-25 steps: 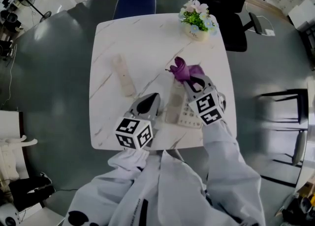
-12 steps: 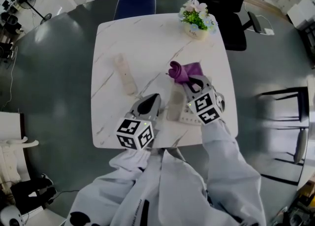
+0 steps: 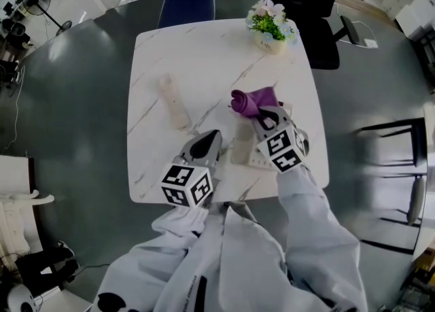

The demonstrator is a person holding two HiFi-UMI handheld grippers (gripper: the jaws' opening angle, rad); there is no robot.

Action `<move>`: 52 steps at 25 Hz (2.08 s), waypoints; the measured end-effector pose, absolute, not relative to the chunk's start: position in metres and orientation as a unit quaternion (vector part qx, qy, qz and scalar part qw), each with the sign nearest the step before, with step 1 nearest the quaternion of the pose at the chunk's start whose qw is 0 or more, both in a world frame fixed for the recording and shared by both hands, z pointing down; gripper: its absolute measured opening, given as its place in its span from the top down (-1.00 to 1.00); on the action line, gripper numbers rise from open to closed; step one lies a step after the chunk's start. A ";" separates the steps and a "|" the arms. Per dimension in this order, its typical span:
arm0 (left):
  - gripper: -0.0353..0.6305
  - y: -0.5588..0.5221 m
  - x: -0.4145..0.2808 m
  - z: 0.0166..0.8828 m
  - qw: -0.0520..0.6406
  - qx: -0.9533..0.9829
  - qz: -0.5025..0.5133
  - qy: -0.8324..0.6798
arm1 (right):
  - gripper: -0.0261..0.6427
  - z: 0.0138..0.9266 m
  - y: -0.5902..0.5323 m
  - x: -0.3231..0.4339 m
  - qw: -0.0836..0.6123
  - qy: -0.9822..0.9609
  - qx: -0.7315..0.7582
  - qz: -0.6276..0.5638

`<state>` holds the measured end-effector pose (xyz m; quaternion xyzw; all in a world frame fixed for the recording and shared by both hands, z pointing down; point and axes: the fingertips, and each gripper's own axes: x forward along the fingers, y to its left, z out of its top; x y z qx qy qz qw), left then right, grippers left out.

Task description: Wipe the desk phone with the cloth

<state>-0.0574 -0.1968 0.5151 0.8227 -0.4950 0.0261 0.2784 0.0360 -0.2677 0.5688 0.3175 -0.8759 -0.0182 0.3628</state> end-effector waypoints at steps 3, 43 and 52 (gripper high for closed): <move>0.90 -0.195 -0.057 0.514 0.279 0.823 0.026 -0.495 | 0.83 0.571 -0.264 0.037 0.365 -0.875 0.317 -0.015; 0.90 -0.160 -0.058 0.516 0.286 0.821 0.029 -0.493 | 0.83 0.584 -0.202 0.028 0.379 -0.880 0.287 0.008; 0.90 -0.153 -0.059 0.521 0.289 0.821 0.031 -0.492 | 0.83 0.589 -0.188 0.026 0.383 -0.881 0.279 0.010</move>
